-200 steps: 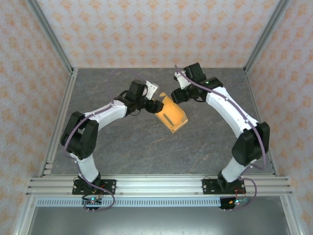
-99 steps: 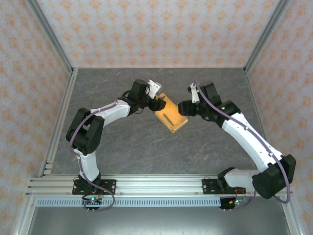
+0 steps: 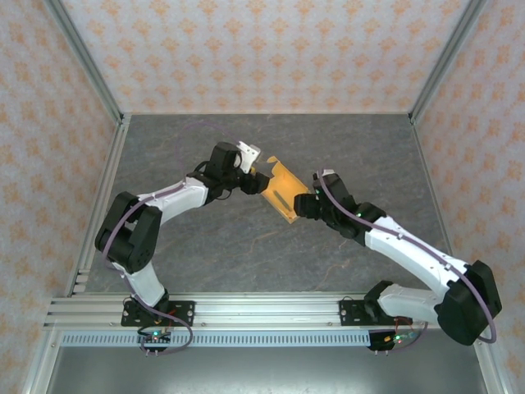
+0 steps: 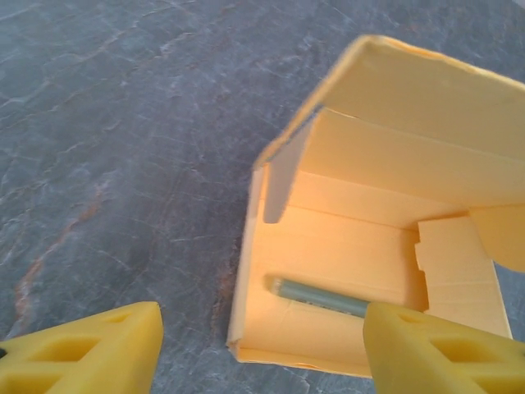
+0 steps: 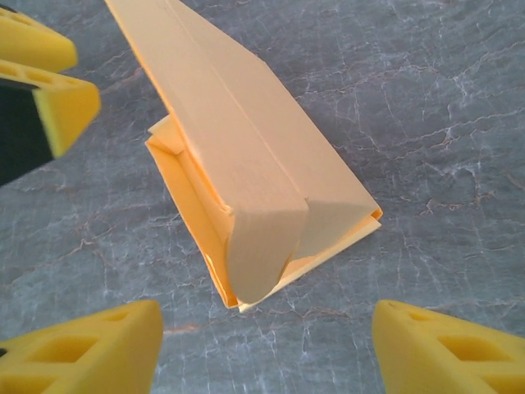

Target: Fold the paper box

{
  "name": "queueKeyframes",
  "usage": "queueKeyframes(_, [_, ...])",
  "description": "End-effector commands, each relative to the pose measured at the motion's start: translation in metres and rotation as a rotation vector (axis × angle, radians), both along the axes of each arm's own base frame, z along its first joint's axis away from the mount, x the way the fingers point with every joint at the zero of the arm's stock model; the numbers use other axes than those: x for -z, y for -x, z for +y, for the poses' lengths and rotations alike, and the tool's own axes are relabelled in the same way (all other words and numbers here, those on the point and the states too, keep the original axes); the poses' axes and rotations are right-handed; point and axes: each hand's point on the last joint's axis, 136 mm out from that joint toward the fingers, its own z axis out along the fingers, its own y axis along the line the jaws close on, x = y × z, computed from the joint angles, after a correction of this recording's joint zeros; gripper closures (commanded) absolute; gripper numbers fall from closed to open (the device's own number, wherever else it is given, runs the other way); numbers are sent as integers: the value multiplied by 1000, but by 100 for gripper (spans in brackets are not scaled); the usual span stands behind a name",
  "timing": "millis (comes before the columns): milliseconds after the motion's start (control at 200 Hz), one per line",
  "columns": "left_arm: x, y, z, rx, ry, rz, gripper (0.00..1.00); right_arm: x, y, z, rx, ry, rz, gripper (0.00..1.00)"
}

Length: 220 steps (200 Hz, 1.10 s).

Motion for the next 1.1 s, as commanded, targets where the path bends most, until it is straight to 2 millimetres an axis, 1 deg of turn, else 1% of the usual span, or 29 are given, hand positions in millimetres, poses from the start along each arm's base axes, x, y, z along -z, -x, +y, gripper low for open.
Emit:
queueKeyframes(0, [16, -7, 14, -91, 49, 80, 33, -14, -11, -3, 69, -56, -93, 31])
queueKeyframes(120, [27, -9, 7, -106, 154, 133, 30, -16, -8, -8, 63, -24, -97, 30])
queueKeyframes(235, [38, -13, -1, -99, 211, 172, 29, -14, -8, -11, 62, 4, -93, 30])
queueKeyframes(310, [43, -16, -9, -84, 243, 197, 29, -13, -9, -12, 62, 15, -94, 30])
queueKeyframes(340, [39, -17, -11, -76, 253, 195, 29, -13, -9, -12, 61, 22, -92, 30])
queueKeyframes(345, [46, -17, -12, -76, 249, 208, 29, -13, -9, -12, 62, 23, -91, 30])
queueKeyframes(355, [52, -17, -12, -77, 245, 220, 29, -12, -9, -13, 63, 25, -91, 30])
queueKeyframes(380, [55, -18, -13, -74, 246, 225, 29, -12, -9, -13, 61, 30, -90, 31])
queueKeyframes(541, [56, -17, -23, -36, 282, 238, 31, -13, -10, -16, 66, 60, -91, 31])
queueKeyframes(676, [59, -4, -35, 9, 296, 252, 36, -16, -12, -26, 91, 92, -93, 31])
queueKeyframes(771, [58, 8, -42, 31, 299, 246, 37, -20, -13, -34, 106, 76, -90, 31])
queueKeyframes(906, [57, 26, -50, 58, 283, 246, 38, -24, -11, -38, 97, 51, -65, 30])
queueKeyframes(961, [65, 34, -51, 59, 272, 263, 38, -22, -10, -41, 93, 59, -48, 30])
queueKeyframes(971, [56, 35, -52, 63, 279, 246, 38, -23, -9, -41, 92, 59, -48, 30])
queueKeyframes(981, [54, 36, -52, 65, 278, 242, 38, -22, -9, -41, 90, 62, -44, 30])
queueKeyframes(1096, [57, 56, -55, 78, 260, 249, 38, -19, -4, -48, 87, 97, -36, 31])
